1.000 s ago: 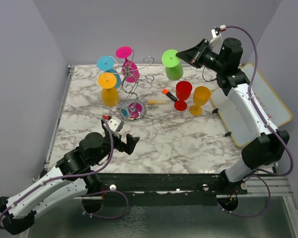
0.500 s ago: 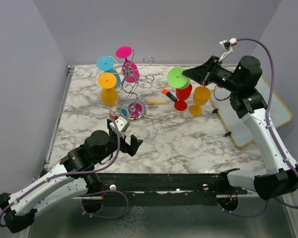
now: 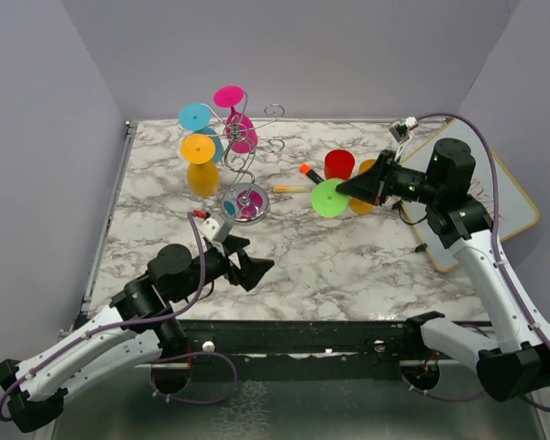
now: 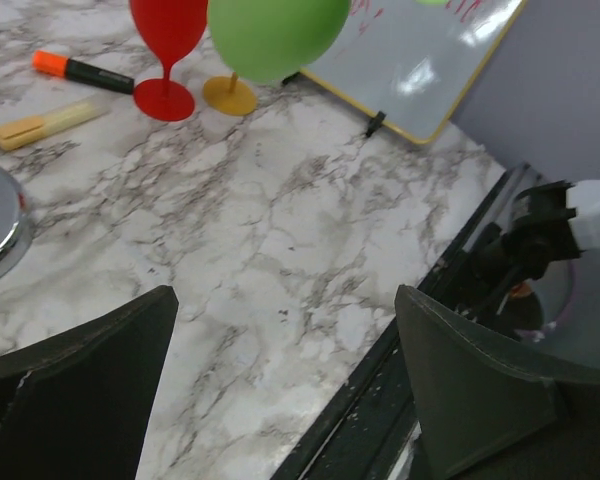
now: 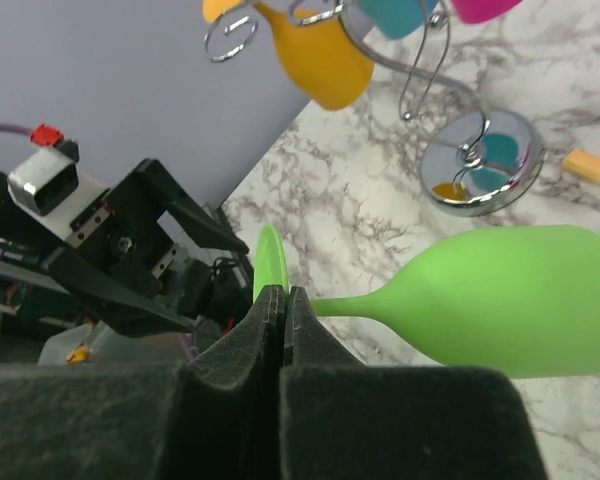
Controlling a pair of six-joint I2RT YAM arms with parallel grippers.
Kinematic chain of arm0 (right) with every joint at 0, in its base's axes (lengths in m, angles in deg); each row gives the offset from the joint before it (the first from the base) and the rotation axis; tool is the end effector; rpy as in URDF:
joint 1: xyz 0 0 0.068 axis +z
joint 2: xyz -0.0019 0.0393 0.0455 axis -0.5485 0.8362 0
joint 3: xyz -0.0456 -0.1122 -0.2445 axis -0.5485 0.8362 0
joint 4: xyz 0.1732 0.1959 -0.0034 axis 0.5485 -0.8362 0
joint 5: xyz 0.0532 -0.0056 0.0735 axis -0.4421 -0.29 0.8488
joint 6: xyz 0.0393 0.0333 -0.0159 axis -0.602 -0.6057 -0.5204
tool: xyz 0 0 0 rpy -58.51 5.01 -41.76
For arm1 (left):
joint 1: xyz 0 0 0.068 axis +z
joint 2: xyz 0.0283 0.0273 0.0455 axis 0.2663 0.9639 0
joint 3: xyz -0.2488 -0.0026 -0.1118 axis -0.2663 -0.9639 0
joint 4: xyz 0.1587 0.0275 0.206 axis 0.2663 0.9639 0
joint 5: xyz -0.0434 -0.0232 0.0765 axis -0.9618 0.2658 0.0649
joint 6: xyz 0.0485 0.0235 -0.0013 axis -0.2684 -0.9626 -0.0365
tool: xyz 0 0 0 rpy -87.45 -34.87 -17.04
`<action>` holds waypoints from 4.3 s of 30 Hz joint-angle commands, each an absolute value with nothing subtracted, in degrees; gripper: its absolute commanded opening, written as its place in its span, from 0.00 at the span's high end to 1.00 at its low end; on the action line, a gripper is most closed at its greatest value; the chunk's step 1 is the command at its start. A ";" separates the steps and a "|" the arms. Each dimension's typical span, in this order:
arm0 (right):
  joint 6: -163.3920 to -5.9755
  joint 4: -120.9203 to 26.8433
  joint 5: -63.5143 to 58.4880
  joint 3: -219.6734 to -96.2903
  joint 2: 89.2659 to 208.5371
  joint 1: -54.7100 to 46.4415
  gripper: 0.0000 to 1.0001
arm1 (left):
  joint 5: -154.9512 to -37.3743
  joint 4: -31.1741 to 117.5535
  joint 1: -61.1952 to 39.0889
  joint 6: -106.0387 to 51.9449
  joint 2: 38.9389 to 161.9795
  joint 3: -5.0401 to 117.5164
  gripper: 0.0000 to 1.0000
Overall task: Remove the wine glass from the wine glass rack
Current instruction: Place the wine glass at the center of the board.
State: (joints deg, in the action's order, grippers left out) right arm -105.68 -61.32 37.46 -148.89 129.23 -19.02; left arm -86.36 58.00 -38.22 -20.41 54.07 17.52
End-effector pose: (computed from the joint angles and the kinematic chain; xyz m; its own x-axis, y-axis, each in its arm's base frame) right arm 0.2153 0.0818 0.4104 -0.5517 0.1845 -0.8134 -0.6942 0.4389 0.5704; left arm 0.0821 -0.1101 0.3046 -0.3277 -0.0818 -0.9412 0.7233 0.6192 -0.3056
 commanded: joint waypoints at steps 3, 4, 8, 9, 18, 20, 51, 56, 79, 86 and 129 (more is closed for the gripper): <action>-106.11 -60.06 47.02 -141.45 125.93 -18.28 0.99 | -95.92 42.98 -37.99 -5.17 56.78 15.60 0.09; -106.44 -59.45 47.25 -140.55 125.58 -17.71 0.99 | -96.48 40.97 -37.99 -3.62 57.36 15.24 0.09; -106.35 -59.52 46.37 -137.14 123.86 -15.69 0.99 | -97.21 32.12 -37.99 2.82 59.69 12.95 0.14; -106.65 -59.34 45.82 -136.05 123.34 -15.27 0.99 | -97.36 29.76 -37.99 4.71 60.32 12.01 0.17; -110.40 -54.53 43.77 -129.56 121.15 -9.92 0.99 | -98.34 25.41 -38.12 11.18 65.21 11.81 0.35; -111.34 -52.85 42.98 -128.96 121.61 -8.41 0.99 | -99.56 22.04 -38.53 13.81 66.66 10.56 0.40; -112.31 -50.50 38.01 -128.90 126.10 -2.15 0.99 | -101.10 21.04 -38.69 15.15 66.92 7.15 0.88; -113.31 -49.32 39.20 -127.75 125.93 -2.19 0.99 | -100.56 20.96 -38.69 15.42 66.06 6.74 0.92; -114.92 -47.03 39.08 -127.31 126.75 -2.15 0.94 | -105.86 20.68 -38.69 11.04 67.98 9.25 1.00; -114.03 -49.34 38.71 -127.55 127.22 -2.15 0.86 | -105.28 20.76 -38.69 10.29 66.71 8.31 1.00; -114.33 -67.15 -9.78 -134.67 116.13 -2.15 0.00 | -130.61 38.35 -41.07 -45.02 54.24 7.88 1.00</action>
State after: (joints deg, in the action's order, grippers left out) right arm -112.96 -71.50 -9.90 -137.72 118.61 -2.24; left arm -126.29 38.31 -40.85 -33.35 57.70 9.17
